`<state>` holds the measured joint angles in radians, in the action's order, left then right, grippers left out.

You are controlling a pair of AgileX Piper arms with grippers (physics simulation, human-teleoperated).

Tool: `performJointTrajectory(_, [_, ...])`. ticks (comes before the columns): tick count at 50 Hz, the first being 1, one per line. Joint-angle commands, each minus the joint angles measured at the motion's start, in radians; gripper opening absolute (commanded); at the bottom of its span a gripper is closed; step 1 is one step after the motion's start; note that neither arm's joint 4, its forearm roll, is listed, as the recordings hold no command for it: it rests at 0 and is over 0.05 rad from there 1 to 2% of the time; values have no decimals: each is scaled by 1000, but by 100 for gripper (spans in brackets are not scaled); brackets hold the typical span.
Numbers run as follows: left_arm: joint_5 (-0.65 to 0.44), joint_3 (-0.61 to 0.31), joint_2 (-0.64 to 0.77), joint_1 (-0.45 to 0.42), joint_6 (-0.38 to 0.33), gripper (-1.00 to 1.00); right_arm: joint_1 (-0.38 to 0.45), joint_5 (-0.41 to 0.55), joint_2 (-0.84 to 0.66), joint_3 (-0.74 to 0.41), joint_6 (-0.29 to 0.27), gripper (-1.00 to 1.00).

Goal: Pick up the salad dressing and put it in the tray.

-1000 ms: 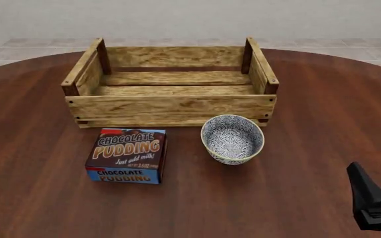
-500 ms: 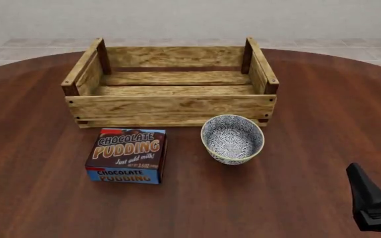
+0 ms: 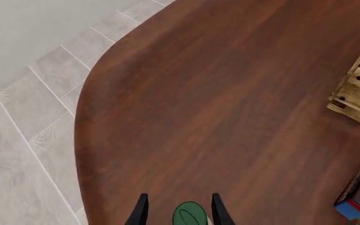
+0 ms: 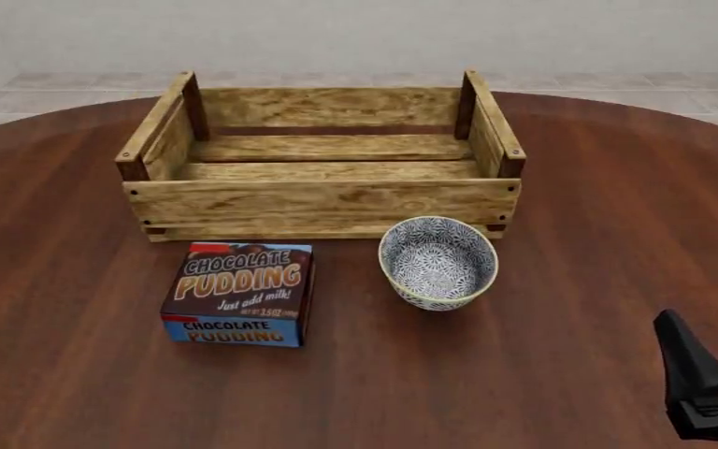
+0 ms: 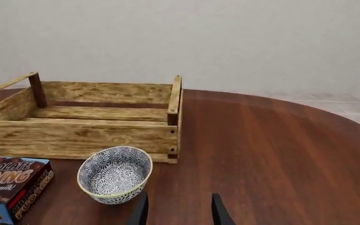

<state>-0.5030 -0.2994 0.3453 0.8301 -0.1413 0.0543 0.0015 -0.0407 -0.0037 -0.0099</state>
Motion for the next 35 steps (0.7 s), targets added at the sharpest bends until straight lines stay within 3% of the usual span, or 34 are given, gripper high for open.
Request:
performJointTrajectory(1, [-4, 37, -12, 0, -2, 100, -2, 16, 15, -2, -5, 100])
performJointTrajectory(35, [80, 115, 39, -37, -2, 100, -9, 17, 17, 0, 4, 100])
